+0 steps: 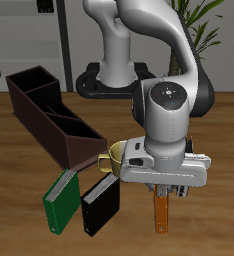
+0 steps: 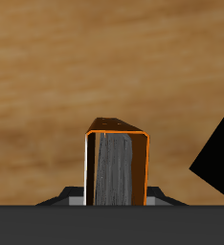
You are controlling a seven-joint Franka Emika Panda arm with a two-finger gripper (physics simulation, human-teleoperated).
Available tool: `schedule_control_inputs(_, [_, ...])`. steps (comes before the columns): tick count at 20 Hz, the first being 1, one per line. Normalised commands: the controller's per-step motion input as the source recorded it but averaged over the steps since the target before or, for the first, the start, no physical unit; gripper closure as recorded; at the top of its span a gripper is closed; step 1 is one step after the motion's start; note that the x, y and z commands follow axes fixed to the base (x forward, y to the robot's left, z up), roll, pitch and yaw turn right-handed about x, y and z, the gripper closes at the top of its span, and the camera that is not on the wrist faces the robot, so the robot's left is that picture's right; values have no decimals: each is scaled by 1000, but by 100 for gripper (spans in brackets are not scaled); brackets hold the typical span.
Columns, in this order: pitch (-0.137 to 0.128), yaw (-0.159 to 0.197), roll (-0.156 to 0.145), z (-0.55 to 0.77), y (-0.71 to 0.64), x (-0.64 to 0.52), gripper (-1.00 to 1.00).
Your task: Place the orange book into the right desk caddy's back compartment
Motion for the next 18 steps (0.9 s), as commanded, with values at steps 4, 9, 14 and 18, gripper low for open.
schedule_control_inputs(4, [-26,1,1,189,-29,-50,100])
schedule_control_inputs(9, [-63,9,-9,464,-71,-223,100])
schedule_control_inputs(14, [-43,17,-4,304,-11,-184,100])
schedule_control_inputs(18, [-145,47,-1,1046,-179,-729,100])
